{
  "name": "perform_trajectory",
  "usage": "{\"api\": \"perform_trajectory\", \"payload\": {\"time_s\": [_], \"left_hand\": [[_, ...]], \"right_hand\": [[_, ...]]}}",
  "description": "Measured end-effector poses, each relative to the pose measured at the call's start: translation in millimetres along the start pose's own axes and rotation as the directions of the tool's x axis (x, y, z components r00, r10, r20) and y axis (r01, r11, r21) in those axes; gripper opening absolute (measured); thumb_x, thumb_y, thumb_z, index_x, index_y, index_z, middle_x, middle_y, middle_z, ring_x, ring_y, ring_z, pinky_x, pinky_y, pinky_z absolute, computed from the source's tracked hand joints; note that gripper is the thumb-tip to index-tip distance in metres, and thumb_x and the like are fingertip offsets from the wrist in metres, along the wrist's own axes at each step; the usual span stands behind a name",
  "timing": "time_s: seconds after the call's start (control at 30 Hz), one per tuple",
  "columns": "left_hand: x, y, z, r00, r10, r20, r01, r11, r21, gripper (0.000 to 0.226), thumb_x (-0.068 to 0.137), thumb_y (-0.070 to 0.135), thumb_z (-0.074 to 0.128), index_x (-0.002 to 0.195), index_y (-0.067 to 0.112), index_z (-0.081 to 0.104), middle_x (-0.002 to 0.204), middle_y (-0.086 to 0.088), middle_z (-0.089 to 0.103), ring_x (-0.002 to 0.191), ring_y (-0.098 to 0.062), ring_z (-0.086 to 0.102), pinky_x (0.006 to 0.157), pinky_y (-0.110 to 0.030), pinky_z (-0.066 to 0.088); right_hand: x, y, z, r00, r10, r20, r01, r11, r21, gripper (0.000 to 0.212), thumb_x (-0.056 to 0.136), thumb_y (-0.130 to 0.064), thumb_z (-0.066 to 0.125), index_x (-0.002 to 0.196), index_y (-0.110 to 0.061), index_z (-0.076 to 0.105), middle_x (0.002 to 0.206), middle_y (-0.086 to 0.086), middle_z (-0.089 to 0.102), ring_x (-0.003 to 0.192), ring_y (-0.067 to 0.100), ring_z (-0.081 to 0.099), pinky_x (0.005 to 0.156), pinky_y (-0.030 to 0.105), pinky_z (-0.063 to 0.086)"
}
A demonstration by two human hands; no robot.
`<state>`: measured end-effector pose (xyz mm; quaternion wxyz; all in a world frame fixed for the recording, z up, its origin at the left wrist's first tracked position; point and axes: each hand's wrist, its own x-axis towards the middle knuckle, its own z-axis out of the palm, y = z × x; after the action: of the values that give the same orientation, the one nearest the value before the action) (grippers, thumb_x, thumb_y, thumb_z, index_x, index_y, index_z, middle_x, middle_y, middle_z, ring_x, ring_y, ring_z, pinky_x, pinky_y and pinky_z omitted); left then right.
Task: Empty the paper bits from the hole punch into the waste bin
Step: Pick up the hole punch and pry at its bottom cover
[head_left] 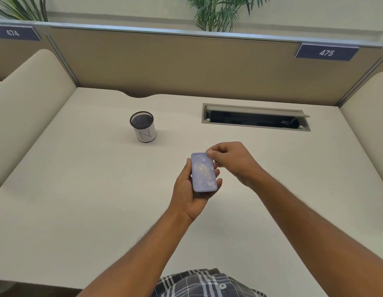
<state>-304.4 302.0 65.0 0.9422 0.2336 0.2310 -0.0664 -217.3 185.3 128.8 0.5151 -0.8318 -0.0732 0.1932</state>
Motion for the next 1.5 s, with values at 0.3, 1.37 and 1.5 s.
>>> {"api": "perform_trajectory", "payload": {"time_s": [0.3,1.37,1.5], "left_hand": [[3.0,-3.4,0.4,1.000,0.010,-0.009,-0.010,1.000,-0.006,0.043,0.100,0.047,0.052,0.095,0.018,0.083,0.102,-0.013,0.080,0.086,-0.028,0.078,0.068,-0.040,0.062],[1.7,-3.2,-3.4,0.999,0.013,-0.051,-0.013,1.000,0.007,0.032,0.097,0.043,0.061,0.092,0.022,0.084,0.096,-0.009,0.080,0.082,-0.028,0.078,0.068,-0.044,0.062],[1.9,-1.2,-3.5,0.999,0.022,-0.050,-0.023,1.000,-0.003,0.029,0.097,0.041,0.061,0.093,0.022,0.084,0.098,-0.008,0.080,0.084,-0.027,0.078,0.068,-0.044,0.062]], "right_hand": [[-1.1,2.8,6.2,0.987,-0.135,-0.083,0.115,0.970,-0.213,0.014,0.094,-0.027,0.062,0.082,-0.025,0.070,0.076,-0.014,0.067,0.068,0.011,0.065,0.057,0.017,0.051],[24.0,-29.1,18.6,0.931,-0.172,0.322,0.319,0.813,-0.487,0.018,0.099,-0.024,0.055,0.106,-0.018,0.069,0.099,-0.004,0.059,0.090,0.017,0.059,0.061,0.017,0.046],[23.0,-27.9,22.1,0.932,-0.213,0.293,0.329,0.837,-0.437,0.016,0.098,-0.020,0.056,0.103,-0.016,0.071,0.097,-0.007,0.058,0.090,0.014,0.057,0.063,0.016,0.045]]}}
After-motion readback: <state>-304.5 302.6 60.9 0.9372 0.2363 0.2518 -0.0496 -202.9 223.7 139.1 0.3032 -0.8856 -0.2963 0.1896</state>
